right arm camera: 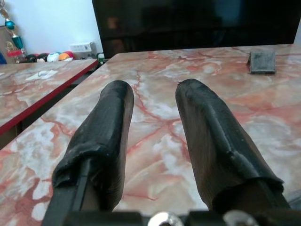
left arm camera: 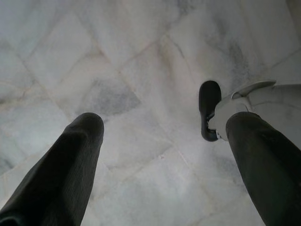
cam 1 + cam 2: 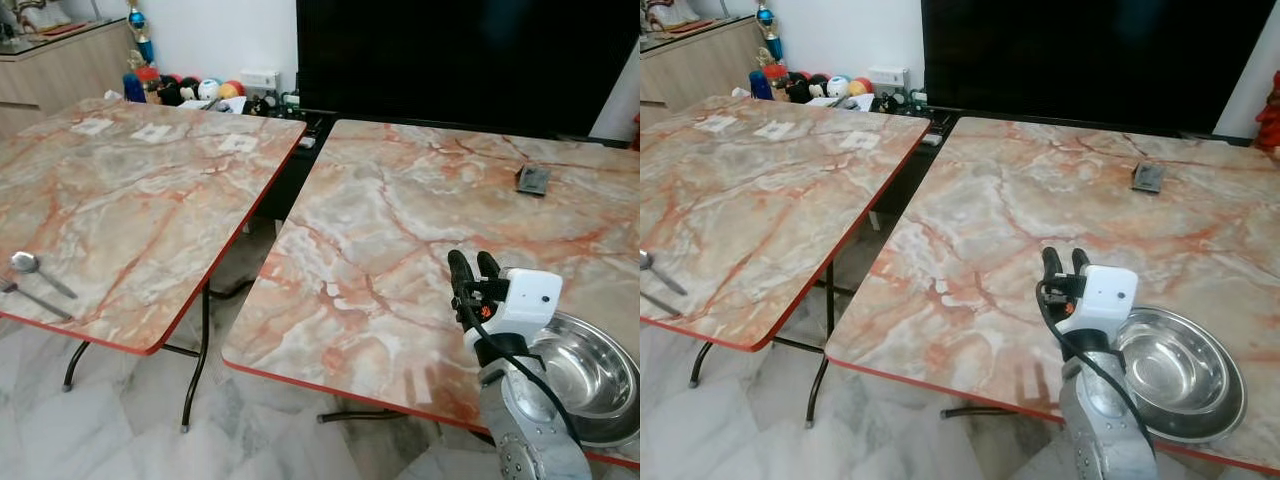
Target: Setting the table
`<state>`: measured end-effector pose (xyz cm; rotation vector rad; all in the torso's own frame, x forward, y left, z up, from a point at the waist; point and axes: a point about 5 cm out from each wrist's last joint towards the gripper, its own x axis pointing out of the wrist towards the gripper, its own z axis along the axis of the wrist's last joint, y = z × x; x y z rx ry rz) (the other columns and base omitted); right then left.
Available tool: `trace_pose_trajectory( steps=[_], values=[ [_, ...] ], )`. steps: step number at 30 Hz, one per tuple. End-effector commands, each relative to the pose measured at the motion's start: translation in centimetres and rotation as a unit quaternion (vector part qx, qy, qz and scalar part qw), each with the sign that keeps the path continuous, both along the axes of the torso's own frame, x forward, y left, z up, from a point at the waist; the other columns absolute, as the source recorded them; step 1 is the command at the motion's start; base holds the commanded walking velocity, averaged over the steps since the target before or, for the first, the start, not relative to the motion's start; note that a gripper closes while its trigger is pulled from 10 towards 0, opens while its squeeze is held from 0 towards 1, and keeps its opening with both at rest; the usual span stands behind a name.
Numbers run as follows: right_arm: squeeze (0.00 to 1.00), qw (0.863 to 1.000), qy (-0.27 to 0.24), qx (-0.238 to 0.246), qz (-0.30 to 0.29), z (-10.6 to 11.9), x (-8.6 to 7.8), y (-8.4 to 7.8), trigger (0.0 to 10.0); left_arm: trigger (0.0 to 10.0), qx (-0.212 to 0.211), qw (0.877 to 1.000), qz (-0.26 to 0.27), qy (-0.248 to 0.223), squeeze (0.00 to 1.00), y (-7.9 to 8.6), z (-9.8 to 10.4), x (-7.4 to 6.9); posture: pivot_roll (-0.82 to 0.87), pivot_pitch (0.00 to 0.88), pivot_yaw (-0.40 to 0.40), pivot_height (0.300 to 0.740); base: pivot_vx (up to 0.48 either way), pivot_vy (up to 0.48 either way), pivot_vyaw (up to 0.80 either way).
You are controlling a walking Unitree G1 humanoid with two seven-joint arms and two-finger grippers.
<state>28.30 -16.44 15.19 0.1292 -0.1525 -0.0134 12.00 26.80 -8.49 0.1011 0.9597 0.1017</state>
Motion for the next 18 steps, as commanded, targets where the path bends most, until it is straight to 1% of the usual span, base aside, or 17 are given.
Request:
trace_pose_trajectory(
  steps=[1,5,8,12,15,18],
  values=[
    [0.0,1.0,0.004,-0.003,0.004,-0.41,-0.08,0.18,10.0,10.0,-0.001,1.0,0.004,0.009,0.0,0.12,-0.14,-0.49,-0.02,0.005,0.006,0.74,0.0,0.315,0.0],
    [0.0,1.0,0.0,-0.005,0.008,-0.29,0.0,0.32,10.0,10.0,-0.001,1.0,0.004,0.009,0.0,0.15,-0.13,-0.49,-0.02,0.021,0.001,0.74,0.0,0.368,0.0],
    [0.0,1.0,-0.002,-0.001,0.0,-0.26,0.07,0.17,10.0,10.0,-0.002,1.0,0.006,0.008,0.0,0.17,-0.12,-0.48,-0.02,0.029,0.001,0.74,0.0,0.424,0.0],
    [0.0,1.0,-0.004,0.005,0.0,-0.2,0.16,0.34,10.0,10.0,-0.003,1.0,0.009,0.008,0.0,0.2,-0.12,-0.48,-0.02,0.035,0.001,0.74,0.0,0.427,0.73],
    [0.0,1.0,-0.004,0.011,0.007,-0.1,0.22,0.86,10.0,10.0,-0.004,1.0,0.01,0.008,0.0,0.2,-0.12,-0.49,-0.02,0.038,-0.001,0.74,0.0,0.425,0.0],
    [0.0,1.0,-0.004,0.019,0.007,-0.1,0.26,0.96,10.0,10.0,-0.004,1.0,0.011,0.008,0.0,0.18,-0.13,-0.48,-0.01,0.041,-0.001,0.74,0.0,0.426,0.0]
  ],
)
